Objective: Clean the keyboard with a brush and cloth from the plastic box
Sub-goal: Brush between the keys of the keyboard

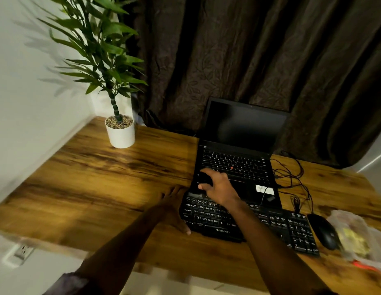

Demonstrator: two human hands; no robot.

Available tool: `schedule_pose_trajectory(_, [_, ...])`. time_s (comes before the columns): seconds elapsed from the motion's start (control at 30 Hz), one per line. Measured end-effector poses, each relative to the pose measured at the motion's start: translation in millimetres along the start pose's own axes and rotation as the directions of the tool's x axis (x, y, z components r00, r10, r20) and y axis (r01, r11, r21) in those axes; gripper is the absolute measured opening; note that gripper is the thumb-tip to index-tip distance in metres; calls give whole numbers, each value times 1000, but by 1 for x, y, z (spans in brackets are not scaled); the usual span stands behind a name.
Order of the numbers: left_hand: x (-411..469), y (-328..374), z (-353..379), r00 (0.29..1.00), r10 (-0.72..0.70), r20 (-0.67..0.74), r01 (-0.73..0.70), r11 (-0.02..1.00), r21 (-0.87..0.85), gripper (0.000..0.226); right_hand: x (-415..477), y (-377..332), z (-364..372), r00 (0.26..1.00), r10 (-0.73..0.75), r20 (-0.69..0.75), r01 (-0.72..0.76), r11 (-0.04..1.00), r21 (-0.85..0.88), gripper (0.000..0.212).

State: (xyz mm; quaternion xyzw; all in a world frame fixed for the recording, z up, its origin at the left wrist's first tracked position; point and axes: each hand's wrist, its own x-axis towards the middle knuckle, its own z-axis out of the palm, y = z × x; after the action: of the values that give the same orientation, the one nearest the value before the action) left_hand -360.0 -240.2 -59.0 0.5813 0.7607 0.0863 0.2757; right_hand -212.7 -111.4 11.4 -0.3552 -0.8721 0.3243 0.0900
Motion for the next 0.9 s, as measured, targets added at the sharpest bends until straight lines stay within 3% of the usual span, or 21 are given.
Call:
schedule_pose_trajectory(0.23, [-1,-1,-1,1000,13,-7,-14,1000,-25,148,2,12,-12,998,59,-14,-61,991,-118,58])
schedule_pose_trajectory(0.47, [0,-1,0,1000,24,-13,-24,1000,-1,149,-1,-8,1,1000,-27,6,26,999,34,43])
schedule_pose_trajectory(0.73, [2,2,-2,1000,1,5,-1,1000,16,147,-19,31,-35,998,62,-13,-63,996,-69,47])
schedule_pose_trajectory(0.9, [6,7,-5,998,-33,45,31,998,54,149,-16,27,-20,999,35,-39,-37,998,-54,50])
